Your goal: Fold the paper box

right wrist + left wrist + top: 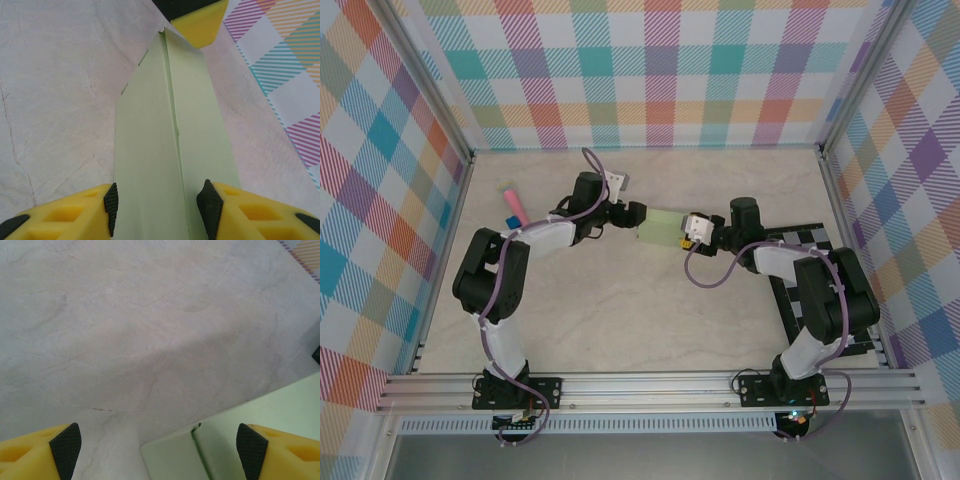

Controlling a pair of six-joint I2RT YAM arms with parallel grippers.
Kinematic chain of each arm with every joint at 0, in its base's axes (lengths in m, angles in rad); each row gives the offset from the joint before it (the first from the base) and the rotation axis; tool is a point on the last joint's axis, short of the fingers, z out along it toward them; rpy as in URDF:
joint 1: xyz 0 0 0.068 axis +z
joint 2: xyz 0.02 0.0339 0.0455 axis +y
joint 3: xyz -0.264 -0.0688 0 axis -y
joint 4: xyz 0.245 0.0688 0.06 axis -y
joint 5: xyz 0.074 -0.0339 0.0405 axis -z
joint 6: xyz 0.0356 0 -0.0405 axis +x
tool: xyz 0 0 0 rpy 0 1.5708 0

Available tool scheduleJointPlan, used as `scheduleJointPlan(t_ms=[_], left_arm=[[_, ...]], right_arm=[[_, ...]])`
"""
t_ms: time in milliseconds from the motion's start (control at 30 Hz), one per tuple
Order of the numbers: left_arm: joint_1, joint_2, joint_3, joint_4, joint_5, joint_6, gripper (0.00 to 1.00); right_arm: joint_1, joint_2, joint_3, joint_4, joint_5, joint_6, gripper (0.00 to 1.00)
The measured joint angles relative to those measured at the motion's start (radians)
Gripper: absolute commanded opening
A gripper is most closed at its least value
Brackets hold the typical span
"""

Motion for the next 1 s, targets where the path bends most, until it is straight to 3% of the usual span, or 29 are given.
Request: scheduleJointPlan(t_ms=[300, 733, 933, 1000], left_arm=[[0.001, 0.0, 0.028, -0.018, 0.012, -0.026, 0.81], [0.0, -0.003, -0.098, 0.138, -0.017, -0.014, 0.78], [-0.003, -0.014, -0.151, 0.224, -0.037, 0.01, 0.77], [-0.003, -0.015, -0.156, 0.237, -0.041, 0.011, 0.78]], right_arm=[[0.0, 0.001, 0.009, -0.016, 0.001, -0.014, 0.48], [0.0, 0.001, 0.021, -0.041, 0.003, -0.027, 0.48], [-0.008, -0.009, 0.023, -0.053, -0.028, 0.047, 0.53], [-0.008, -0.031, 0.037, -0.112, -0.037, 0.087, 0.61]])
